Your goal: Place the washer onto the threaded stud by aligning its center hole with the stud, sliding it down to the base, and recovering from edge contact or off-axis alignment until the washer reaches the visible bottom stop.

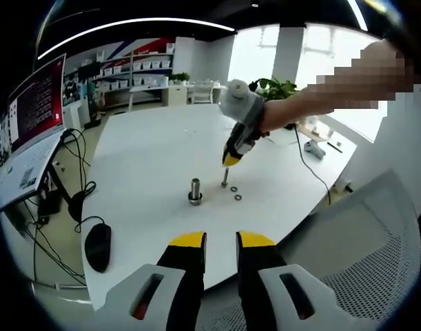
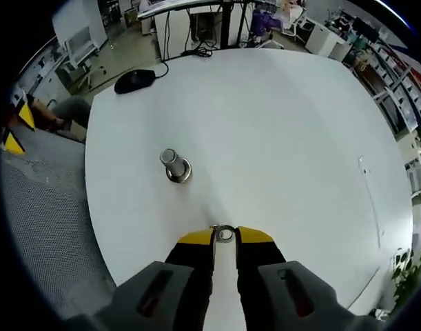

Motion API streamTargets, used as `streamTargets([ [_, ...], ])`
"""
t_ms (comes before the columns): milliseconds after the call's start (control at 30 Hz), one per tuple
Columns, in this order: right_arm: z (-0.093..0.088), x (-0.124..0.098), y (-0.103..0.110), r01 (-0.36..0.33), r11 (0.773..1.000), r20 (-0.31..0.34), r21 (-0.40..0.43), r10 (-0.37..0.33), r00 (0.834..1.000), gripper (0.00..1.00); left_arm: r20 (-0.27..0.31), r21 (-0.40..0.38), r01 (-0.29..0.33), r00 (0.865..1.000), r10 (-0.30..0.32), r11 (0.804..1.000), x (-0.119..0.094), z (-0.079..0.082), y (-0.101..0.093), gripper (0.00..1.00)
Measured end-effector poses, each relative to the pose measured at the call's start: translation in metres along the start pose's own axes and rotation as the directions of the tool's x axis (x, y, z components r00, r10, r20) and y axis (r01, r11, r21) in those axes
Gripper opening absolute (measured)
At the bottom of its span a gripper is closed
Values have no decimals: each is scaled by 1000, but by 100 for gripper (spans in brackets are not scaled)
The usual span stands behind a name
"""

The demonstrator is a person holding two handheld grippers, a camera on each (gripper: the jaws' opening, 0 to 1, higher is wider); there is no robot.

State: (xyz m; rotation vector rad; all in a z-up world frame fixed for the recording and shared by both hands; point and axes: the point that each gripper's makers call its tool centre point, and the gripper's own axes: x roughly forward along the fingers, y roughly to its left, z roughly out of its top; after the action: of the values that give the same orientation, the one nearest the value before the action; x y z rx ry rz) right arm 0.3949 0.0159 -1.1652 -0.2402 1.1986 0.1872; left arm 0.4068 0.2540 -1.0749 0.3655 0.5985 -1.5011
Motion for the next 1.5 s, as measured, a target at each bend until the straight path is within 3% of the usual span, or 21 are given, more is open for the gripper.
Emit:
streamTargets([
  [400, -3, 7, 5, -10, 999, -7, -43, 9, 1000, 13, -3, 4, 5, 1000, -5, 1000, 0, 0, -1, 15],
  [967, -6, 27, 4, -23, 999, -29, -38, 22, 999, 13, -10, 12, 8, 1000, -8, 1000, 0, -1, -2, 14],
  [1067, -6, 29, 8, -50, 999, -31, -15, 49, 998, 3, -14, 12, 9, 1000, -9, 1000, 0, -2, -2, 14],
  [1133, -12, 35, 1, -17, 1000, -59, -25, 15, 998, 3, -15, 12, 11, 1000, -10, 1000, 0, -2, -3, 14],
  [1367, -17, 50, 6, -41, 998, -71, -38, 38, 997, 5, -18, 6, 5, 1000, -4, 1000, 1, -3, -1, 14],
  [1400, -14, 39, 6, -39, 999, -66, -36, 37, 997, 5, -17, 5, 5, 1000, -5, 1000, 1, -3, -1, 14],
  [1500, -14, 37, 2, -40, 999, -64, -4, 40, 997, 6, -18, 10, 9, 1000, -9, 1000, 1, -3, -2, 14],
])
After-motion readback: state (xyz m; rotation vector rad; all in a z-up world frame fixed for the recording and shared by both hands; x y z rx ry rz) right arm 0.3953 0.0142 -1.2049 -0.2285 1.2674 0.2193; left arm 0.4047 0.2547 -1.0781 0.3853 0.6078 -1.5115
